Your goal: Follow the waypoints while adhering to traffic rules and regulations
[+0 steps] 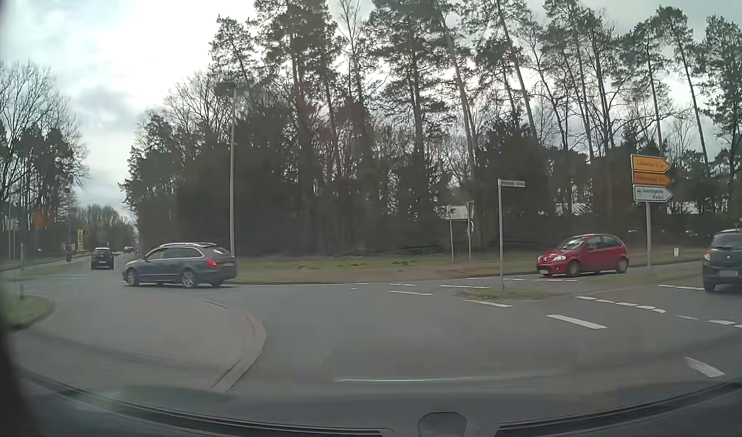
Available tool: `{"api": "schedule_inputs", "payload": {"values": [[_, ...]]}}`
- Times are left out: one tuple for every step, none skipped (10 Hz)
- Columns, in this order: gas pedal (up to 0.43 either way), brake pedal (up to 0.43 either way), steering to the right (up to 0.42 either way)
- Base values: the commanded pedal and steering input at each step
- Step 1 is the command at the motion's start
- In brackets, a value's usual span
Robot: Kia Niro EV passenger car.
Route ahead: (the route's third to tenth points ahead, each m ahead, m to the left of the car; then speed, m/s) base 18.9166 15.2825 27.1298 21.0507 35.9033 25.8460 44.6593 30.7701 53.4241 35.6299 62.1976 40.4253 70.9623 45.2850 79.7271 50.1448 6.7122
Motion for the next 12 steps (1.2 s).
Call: {"api": "schedule_inputs", "payload": {"values": [[0.130, 0.000, -0.043], [0.130, 0.000, -0.084], [0.138, 0.000, -0.116], [0.138, 0.000, -0.148], [0.138, 0.000, -0.175], [0.138, 0.000, -0.202], [0.138, 0.000, -0.231], [0.138, 0.000, -0.251], [0.138, 0.000, -0.265], [0.138, 0.000, -0.277], [0.138, 0.000, -0.286], [0.138, 0.000, -0.289]]}}
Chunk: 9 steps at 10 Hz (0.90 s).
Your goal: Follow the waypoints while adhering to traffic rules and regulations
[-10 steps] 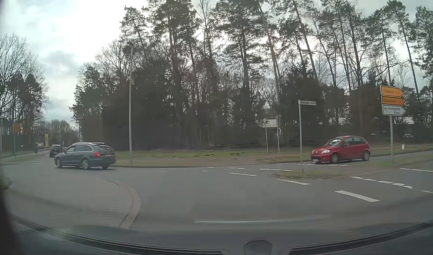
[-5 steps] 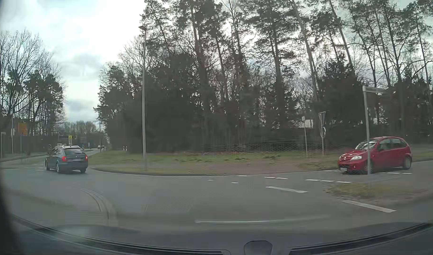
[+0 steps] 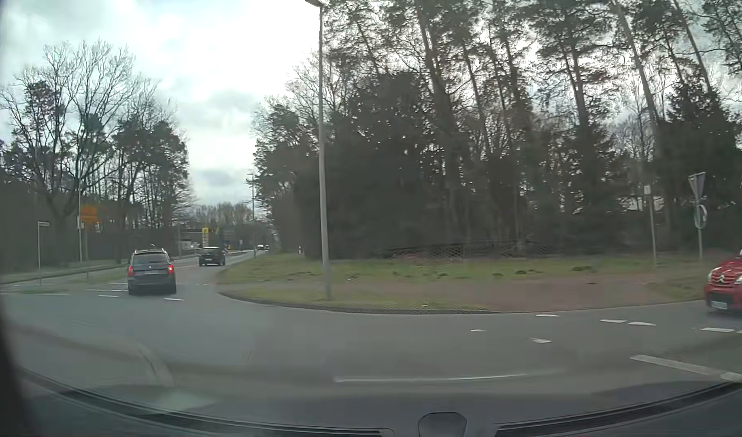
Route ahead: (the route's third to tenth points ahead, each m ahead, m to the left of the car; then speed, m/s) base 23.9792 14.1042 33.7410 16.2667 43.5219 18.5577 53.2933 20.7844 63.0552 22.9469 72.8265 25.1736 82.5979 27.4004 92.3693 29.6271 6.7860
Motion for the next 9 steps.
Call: {"api": "schedule_inputs", "payload": {"values": [[0.150, 0.000, -0.289], [0.150, 0.000, -0.289], [0.150, 0.000, -0.289], [0.157, 0.000, -0.289], [0.177, 0.000, -0.287], [0.177, 0.000, -0.286], [0.189, 0.000, -0.283], [0.189, 0.000, -0.272], [0.189, 0.000, -0.254]]}}
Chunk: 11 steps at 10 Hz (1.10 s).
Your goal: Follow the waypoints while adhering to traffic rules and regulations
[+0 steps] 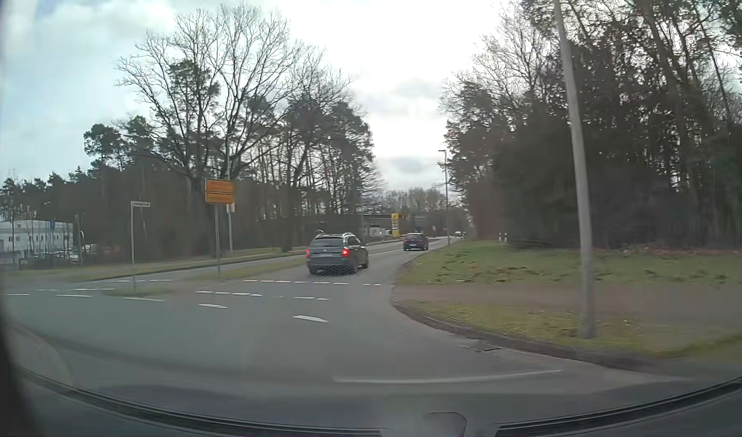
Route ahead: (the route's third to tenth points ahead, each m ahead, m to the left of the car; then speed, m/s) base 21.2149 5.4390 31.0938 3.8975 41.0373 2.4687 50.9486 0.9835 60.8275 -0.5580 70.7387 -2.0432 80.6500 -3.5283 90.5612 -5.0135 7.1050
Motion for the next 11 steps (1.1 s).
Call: {"api": "schedule_inputs", "payload": {"values": [[0.197, 0.000, -0.230], [0.197, 0.000, -0.203], [0.197, 0.000, -0.176], [0.197, 0.000, -0.149], [0.209, 0.000, -0.109], [0.220, 0.000, -0.068], [0.220, 0.000, -0.030], [0.228, 0.000, 0.000], [0.248, 0.000, 0.033], [0.248, 0.000, 0.061], [0.260, 0.000, 0.083]]}}
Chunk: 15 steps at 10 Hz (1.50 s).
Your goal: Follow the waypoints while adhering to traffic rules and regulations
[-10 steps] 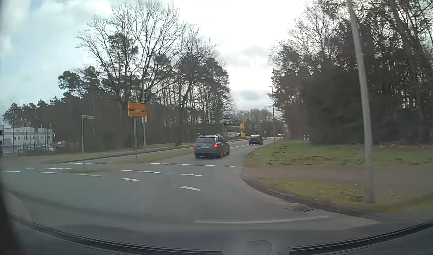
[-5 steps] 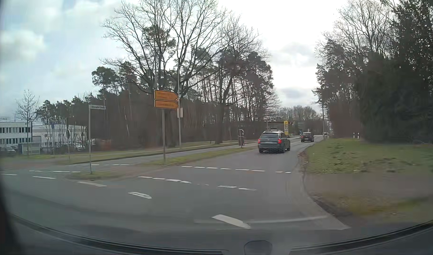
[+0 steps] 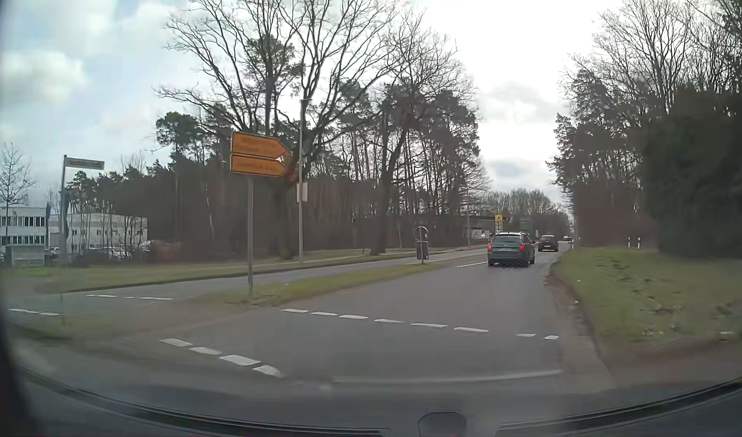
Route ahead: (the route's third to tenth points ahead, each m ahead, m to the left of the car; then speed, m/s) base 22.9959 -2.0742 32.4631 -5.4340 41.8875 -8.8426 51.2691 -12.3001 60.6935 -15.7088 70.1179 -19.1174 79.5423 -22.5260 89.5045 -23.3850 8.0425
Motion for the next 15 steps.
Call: {"api": "schedule_inputs", "payload": {"values": [[0.268, 0.000, 0.097], [0.287, 0.000, 0.104], [0.299, 0.000, 0.105], [0.299, 0.000, 0.105], [0.299, 0.000, 0.103], [0.311, 0.000, 0.101], [0.319, 0.000, 0.096], [0.319, 0.000, 0.091], [0.319, 0.000, 0.086], [0.319, 0.000, 0.084], [0.319, 0.000, 0.082], [0.319, 0.000, 0.079], [0.331, 0.000, 0.076], [0.331, 0.000, 0.073], [0.331, 0.000, 0.067]]}}
